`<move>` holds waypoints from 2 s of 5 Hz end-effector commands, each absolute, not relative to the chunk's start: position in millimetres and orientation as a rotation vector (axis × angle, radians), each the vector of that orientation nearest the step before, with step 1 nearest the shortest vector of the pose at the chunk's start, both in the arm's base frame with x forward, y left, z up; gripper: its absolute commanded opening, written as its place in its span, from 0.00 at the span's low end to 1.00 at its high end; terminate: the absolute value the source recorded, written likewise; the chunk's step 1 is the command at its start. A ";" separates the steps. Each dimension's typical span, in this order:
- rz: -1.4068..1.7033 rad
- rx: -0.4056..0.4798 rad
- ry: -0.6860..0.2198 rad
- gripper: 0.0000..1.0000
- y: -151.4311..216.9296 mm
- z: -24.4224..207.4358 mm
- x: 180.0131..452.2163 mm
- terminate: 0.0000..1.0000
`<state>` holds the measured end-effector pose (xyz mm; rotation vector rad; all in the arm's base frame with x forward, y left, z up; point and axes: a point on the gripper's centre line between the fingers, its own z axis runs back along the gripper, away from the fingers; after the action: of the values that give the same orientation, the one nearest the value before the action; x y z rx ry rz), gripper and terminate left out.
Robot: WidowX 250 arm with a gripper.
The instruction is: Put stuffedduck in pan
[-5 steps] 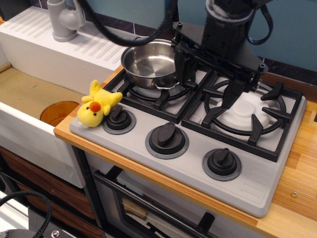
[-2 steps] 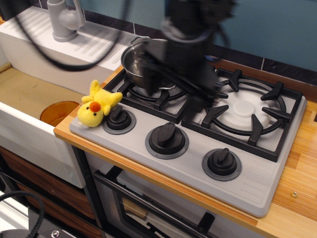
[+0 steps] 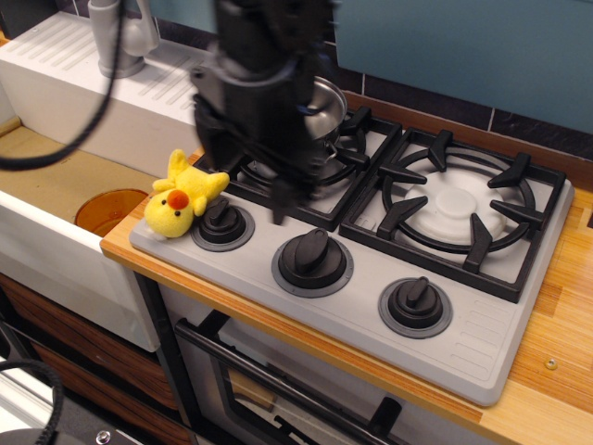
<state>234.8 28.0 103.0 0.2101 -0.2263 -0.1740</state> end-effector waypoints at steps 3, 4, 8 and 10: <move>-0.243 0.208 -0.431 1.00 102.9 79.4 271.6 0.00; -0.242 0.233 -0.456 1.00 114.1 72.5 274.9 0.00; -0.146 0.246 -0.415 1.00 109.6 35.3 258.4 0.00; -0.159 0.193 -0.388 1.00 104.2 23.4 262.9 0.00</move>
<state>261.8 105.9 26.0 0.1990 -0.3966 -0.1417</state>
